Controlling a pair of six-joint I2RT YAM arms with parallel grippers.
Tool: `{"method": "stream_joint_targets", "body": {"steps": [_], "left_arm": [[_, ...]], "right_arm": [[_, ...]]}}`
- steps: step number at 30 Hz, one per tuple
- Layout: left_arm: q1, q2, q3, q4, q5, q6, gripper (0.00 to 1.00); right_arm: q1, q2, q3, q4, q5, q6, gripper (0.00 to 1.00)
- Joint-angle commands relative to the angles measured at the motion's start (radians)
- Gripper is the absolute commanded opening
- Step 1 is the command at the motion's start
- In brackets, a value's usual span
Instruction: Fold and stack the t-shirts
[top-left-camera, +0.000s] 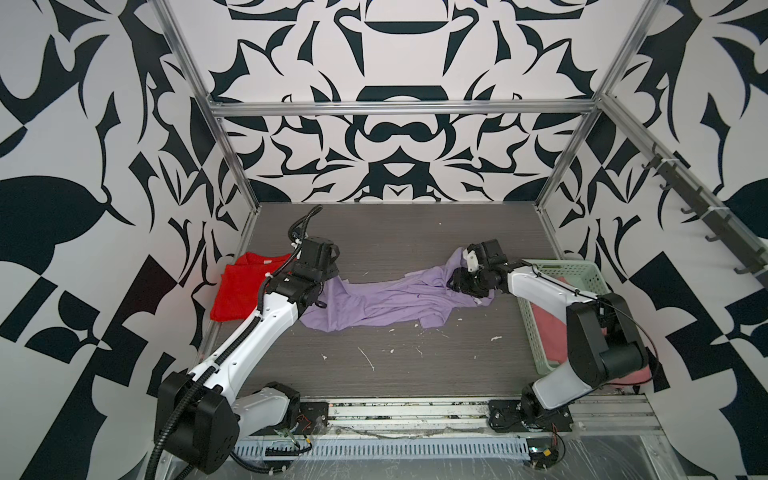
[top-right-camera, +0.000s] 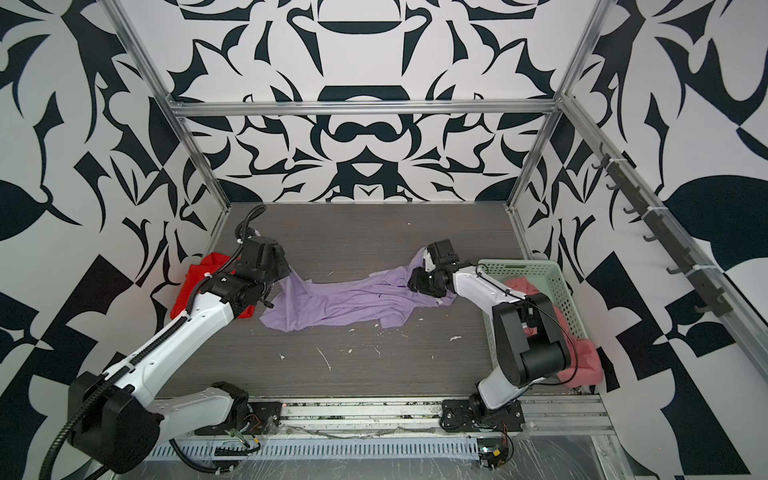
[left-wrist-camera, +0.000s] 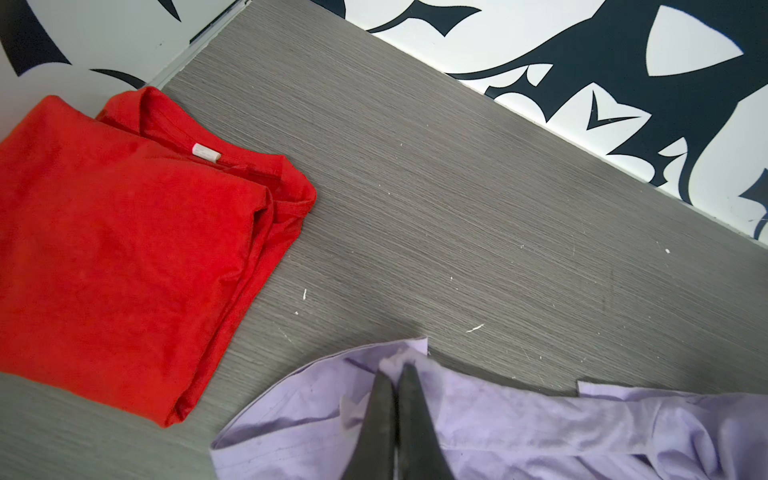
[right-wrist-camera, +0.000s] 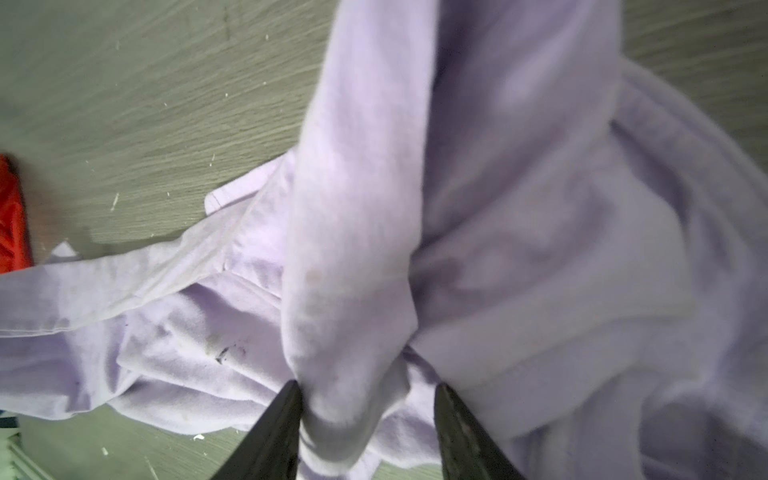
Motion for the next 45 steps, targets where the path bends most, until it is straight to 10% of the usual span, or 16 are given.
{"method": "stream_joint_targets", "body": {"steps": [1, 14, 21, 34, 45], "left_arm": [[0.004, -0.021, -0.013, -0.005, -0.021, 0.002, 0.0], [0.005, 0.0, -0.002, -0.005, -0.021, 0.013, 0.0], [0.006, -0.009, -0.007, -0.012, -0.025, 0.007, 0.0], [0.006, -0.003, -0.005, -0.003, -0.019, 0.007, 0.0], [0.006, -0.026, -0.008, -0.019, -0.027, 0.01, 0.0]], "right_arm": [[-0.016, -0.026, -0.021, 0.075, -0.066, 0.027, 0.52], [0.021, 0.105, 0.029, 0.134, -0.105, 0.066, 0.33], [0.033, 0.08, 0.059, 0.084, -0.012, 0.064, 0.05], [0.033, 0.078, 0.127, -0.099, 0.042, -0.001, 0.23], [0.033, 0.04, 0.17, -0.164, 0.134, -0.006, 0.0]]}}
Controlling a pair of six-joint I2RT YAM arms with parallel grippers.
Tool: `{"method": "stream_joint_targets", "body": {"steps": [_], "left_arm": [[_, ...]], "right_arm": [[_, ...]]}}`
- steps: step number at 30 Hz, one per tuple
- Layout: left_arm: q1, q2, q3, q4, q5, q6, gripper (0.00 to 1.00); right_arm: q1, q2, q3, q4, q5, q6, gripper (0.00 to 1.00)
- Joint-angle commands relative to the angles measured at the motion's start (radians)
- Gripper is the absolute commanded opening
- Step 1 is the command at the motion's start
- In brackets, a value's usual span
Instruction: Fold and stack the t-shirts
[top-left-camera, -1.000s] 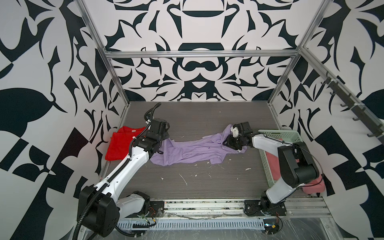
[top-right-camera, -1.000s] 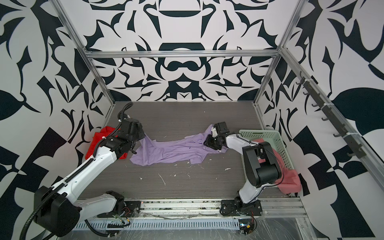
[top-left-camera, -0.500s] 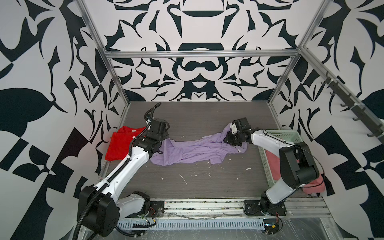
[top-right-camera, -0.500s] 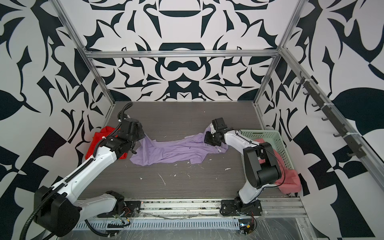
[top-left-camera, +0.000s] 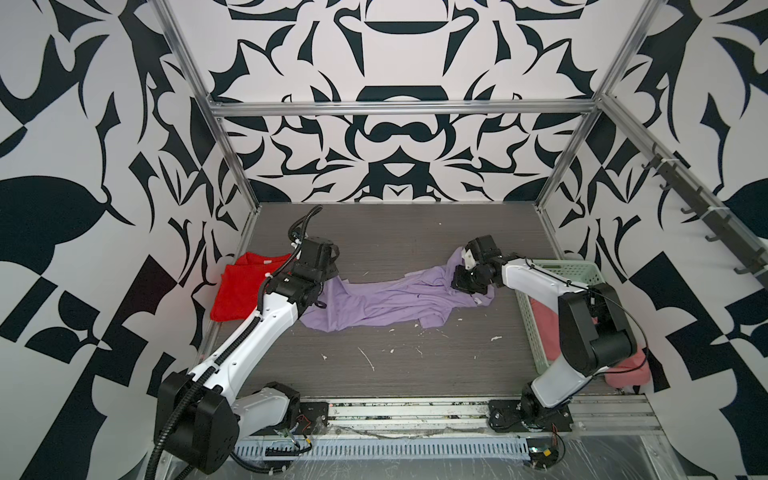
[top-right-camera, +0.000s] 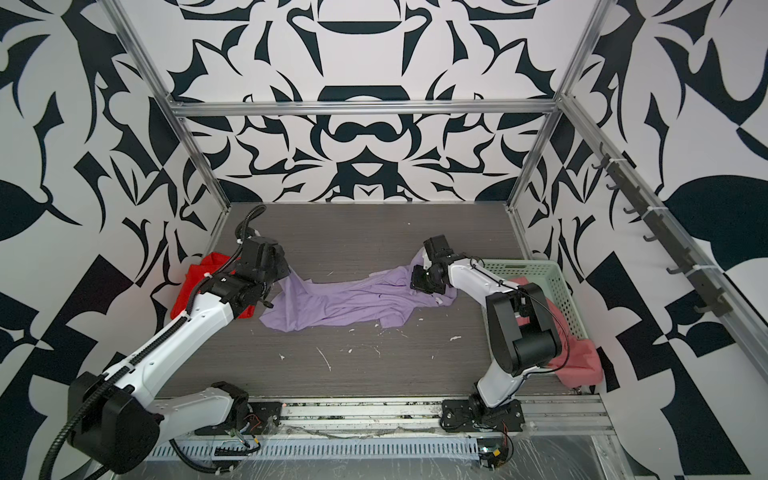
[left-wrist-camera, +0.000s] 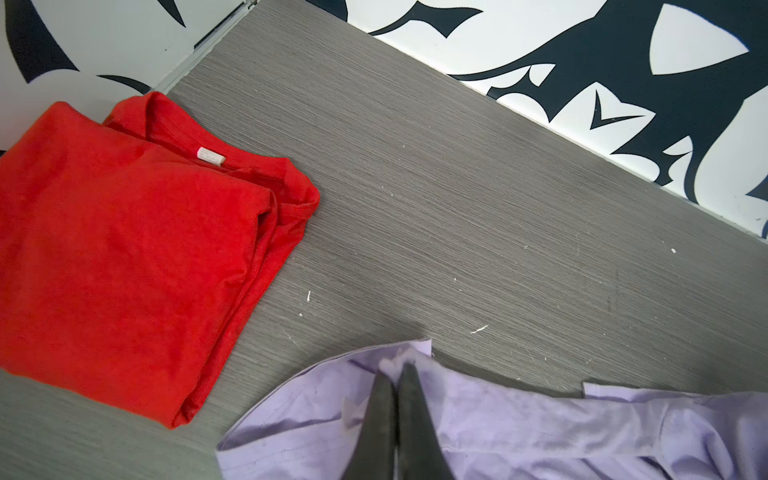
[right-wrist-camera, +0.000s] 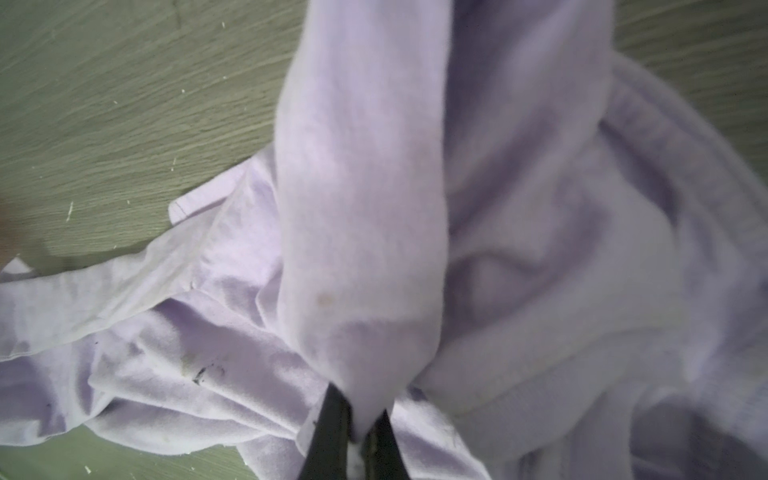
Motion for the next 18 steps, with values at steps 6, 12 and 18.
{"method": "stream_joint_targets", "body": {"steps": [6, 12, 18], "left_arm": [[0.033, -0.069, 0.085, -0.048, -0.033, 0.073, 0.0], [0.075, -0.178, 0.249, -0.031, -0.045, 0.267, 0.0], [0.085, -0.239, 0.516, 0.006, 0.061, 0.474, 0.0]], "right_arm": [[-0.007, -0.211, 0.285, -0.179, 0.216, -0.05, 0.0], [-0.014, -0.327, 0.654, -0.276, 0.384, -0.128, 0.0], [-0.014, -0.344, 1.072, -0.344, 0.421, -0.231, 0.0]]}}
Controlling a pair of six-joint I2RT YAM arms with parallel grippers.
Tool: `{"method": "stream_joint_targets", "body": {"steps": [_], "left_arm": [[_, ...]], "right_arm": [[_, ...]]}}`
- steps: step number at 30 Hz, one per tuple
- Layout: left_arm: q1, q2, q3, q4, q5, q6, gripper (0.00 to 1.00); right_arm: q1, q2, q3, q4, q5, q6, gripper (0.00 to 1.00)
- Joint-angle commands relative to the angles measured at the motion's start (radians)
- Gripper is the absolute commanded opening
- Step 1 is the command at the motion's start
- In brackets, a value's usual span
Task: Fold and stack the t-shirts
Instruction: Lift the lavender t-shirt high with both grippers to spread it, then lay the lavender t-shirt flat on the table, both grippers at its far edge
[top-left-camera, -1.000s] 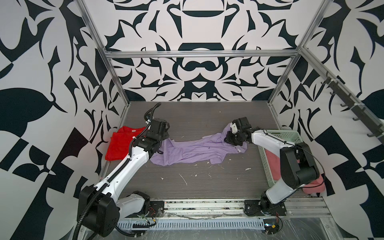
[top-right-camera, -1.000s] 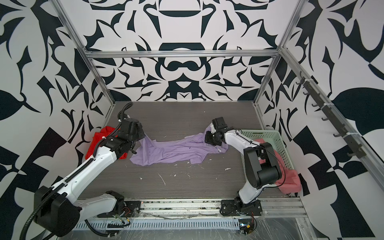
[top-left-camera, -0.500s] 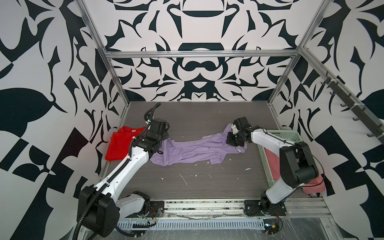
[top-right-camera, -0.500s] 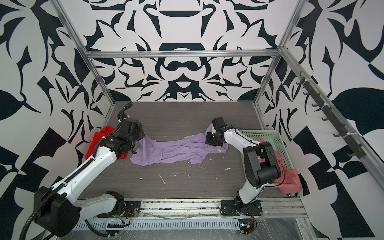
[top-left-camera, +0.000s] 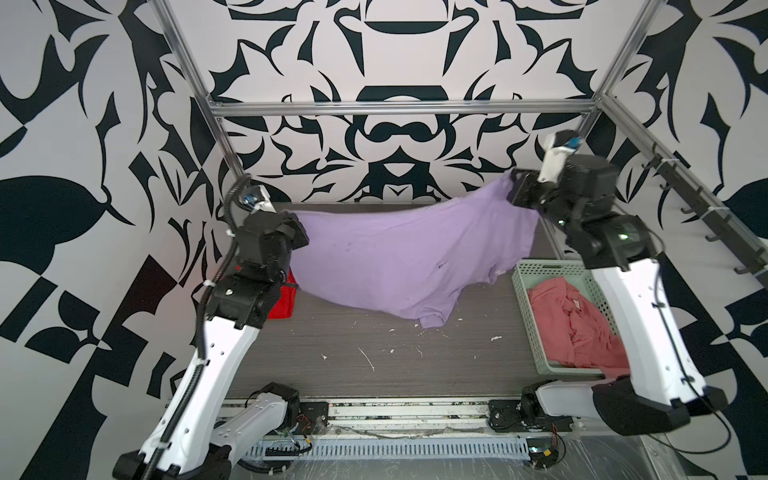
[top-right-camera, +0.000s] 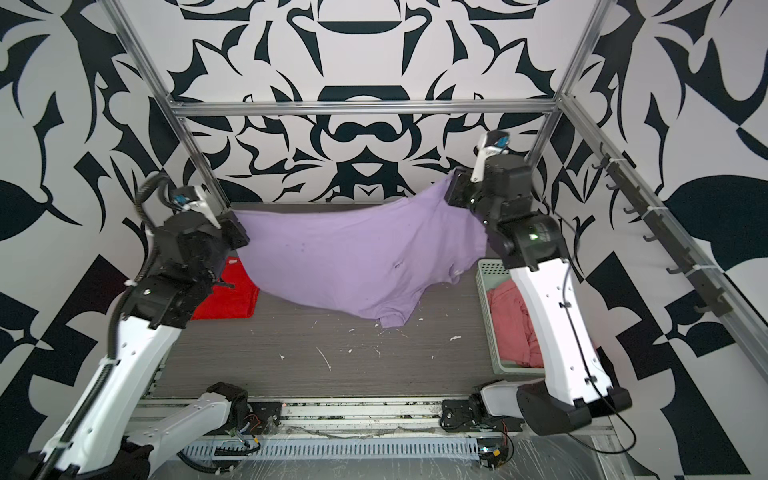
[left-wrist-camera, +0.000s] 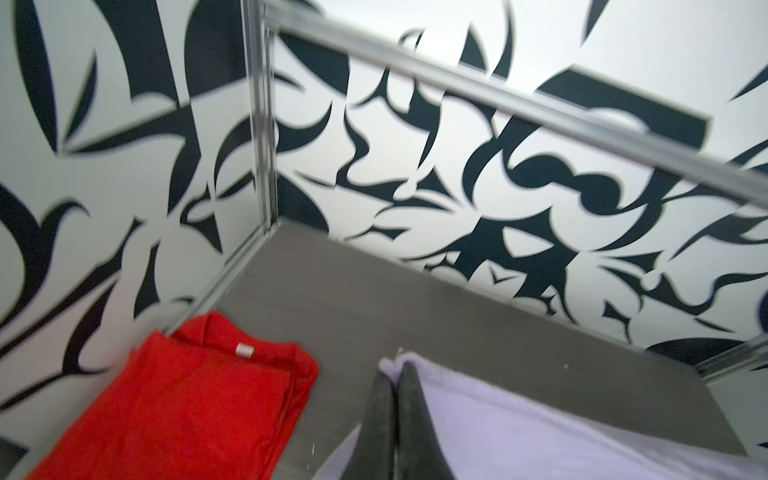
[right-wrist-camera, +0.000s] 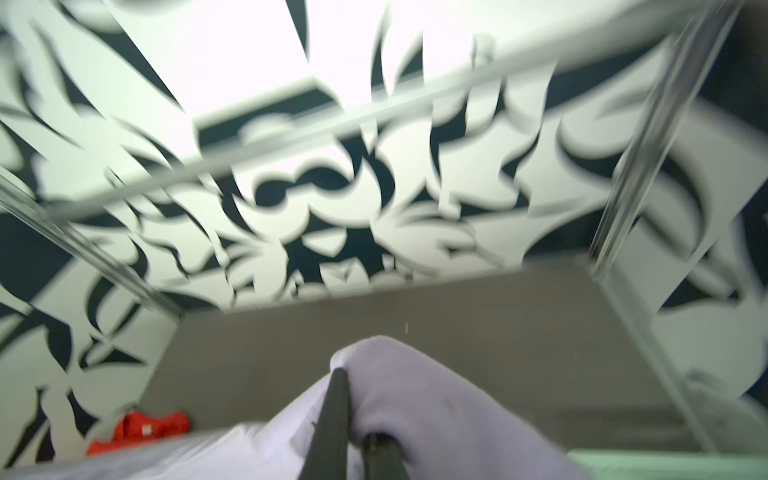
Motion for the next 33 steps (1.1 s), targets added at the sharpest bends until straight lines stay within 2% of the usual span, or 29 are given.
{"method": "stream_joint_targets", "body": {"steps": [1, 4, 8, 12, 16, 23, 26, 30, 33], "left_arm": [[0.005, -0.032, 0.159, 0.034, 0.081, 0.163, 0.0], [0.005, -0.044, 0.288, 0.05, 0.171, 0.201, 0.0], [0.005, -0.072, 0.406, 0.109, 0.281, 0.217, 0.0], [0.005, -0.077, 0.522, 0.119, 0.403, 0.198, 0.0], [0.005, -0.088, 0.558, 0.138, 0.448, 0.165, 0.0], [0.005, -0.077, 0.433, 0.127, 0.372, 0.106, 0.0], [0.005, -0.079, 0.318, 0.131, 0.305, 0.074, 0.0], [0.005, -0.049, 0.134, 0.141, 0.211, 0.048, 0.0], [0.005, 0.019, 0.019, 0.164, 0.165, 0.048, 0.0]], "right_arm": [[-0.006, -0.012, 0.204, -0.051, 0.039, -0.091, 0.0], [-0.005, -0.014, 0.377, -0.029, -0.039, -0.113, 0.0], [-0.005, -0.034, 0.524, 0.046, -0.123, -0.134, 0.0], [-0.005, -0.046, 0.595, 0.112, -0.176, -0.133, 0.0], [-0.005, -0.037, 0.597, 0.159, -0.212, -0.128, 0.0], [-0.005, 0.061, 0.528, 0.156, -0.219, -0.071, 0.0], [-0.005, 0.069, 0.399, 0.177, -0.206, -0.036, 0.0], [-0.005, 0.059, 0.133, 0.254, -0.144, -0.009, 0.0], [-0.006, 0.119, 0.051, 0.261, -0.12, -0.025, 0.0]]}}
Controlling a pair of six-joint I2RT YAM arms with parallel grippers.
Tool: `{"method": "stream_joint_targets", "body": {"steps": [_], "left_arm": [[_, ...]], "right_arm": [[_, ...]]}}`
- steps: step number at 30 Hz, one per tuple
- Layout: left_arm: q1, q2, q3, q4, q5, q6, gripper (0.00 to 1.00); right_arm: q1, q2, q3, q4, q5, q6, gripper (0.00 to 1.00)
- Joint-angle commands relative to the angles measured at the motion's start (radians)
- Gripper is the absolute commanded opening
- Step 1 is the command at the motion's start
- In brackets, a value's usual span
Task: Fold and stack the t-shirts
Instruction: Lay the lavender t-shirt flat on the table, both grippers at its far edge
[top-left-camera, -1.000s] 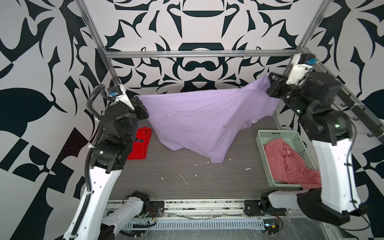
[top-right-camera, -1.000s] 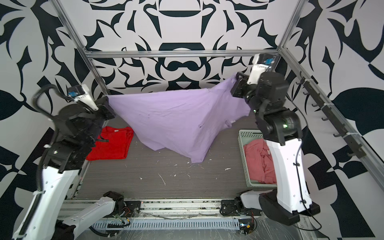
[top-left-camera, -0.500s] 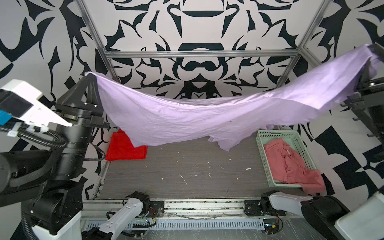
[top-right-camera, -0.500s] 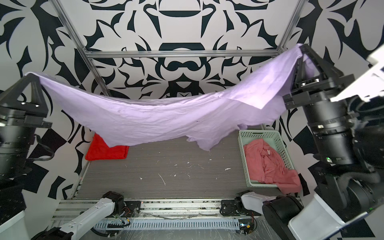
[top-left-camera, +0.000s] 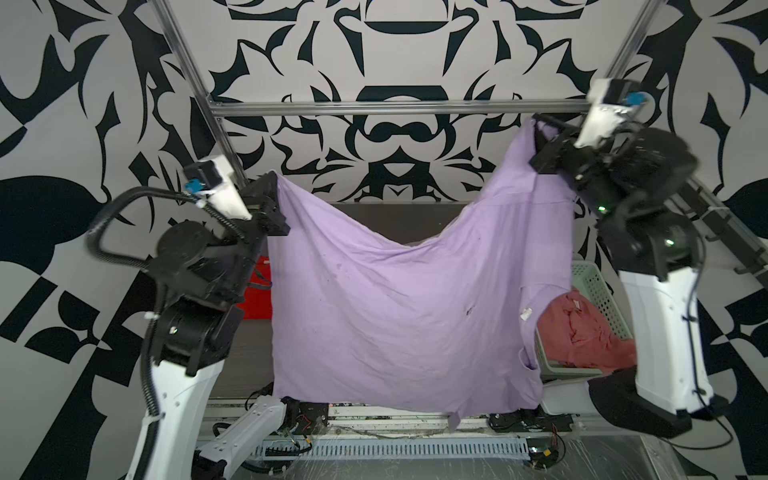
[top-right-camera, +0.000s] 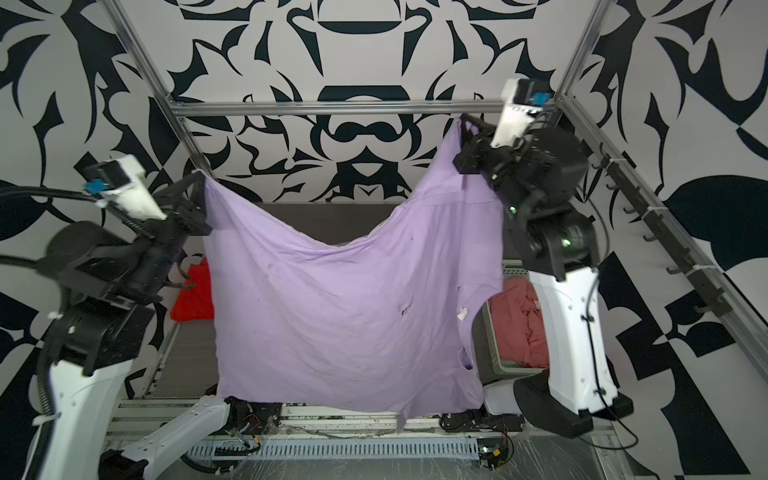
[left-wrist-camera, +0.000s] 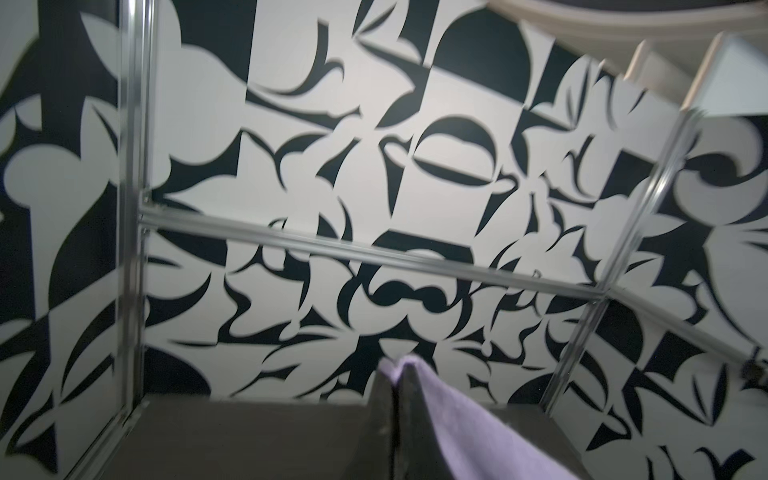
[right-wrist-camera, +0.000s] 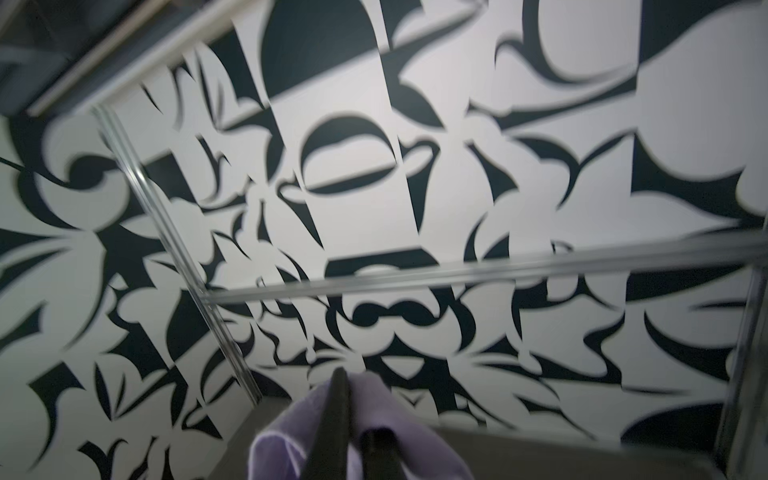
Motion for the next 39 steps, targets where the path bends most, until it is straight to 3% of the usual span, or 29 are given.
{"method": "stream_joint_targets", "body": {"steps": [1, 6, 12, 18, 22, 29, 39], "left_arm": [[0.004, 0.08, -0.101, 0.045, -0.101, -0.012, 0.0], [0.057, 0.266, -0.162, 0.109, -0.113, -0.007, 0.0], [0.197, 0.552, -0.134, 0.191, 0.009, -0.122, 0.0], [0.241, 0.814, 0.046, 0.188, 0.121, -0.145, 0.0], [0.26, 0.944, 0.163, 0.152, 0.151, -0.155, 0.0], [0.31, 1.028, 0.232, 0.105, 0.212, -0.216, 0.0], [0.339, 0.905, 0.003, 0.076, 0.213, -0.184, 0.0]], "right_arm": [[-0.009, 0.061, -0.047, 0.071, 0.051, -0.001, 0.0], [-0.051, 0.271, -0.005, 0.087, 0.038, -0.004, 0.0], [-0.094, 0.538, 0.159, 0.098, 0.029, 0.012, 0.0], [-0.127, 0.778, 0.413, 0.0, 0.028, 0.032, 0.0], [-0.155, 0.87, 0.477, 0.003, 0.008, 0.081, 0.0], [-0.185, 0.911, 0.457, -0.034, -0.04, 0.122, 0.0], [-0.207, 0.703, 0.037, -0.074, -0.074, 0.121, 0.0]]}}
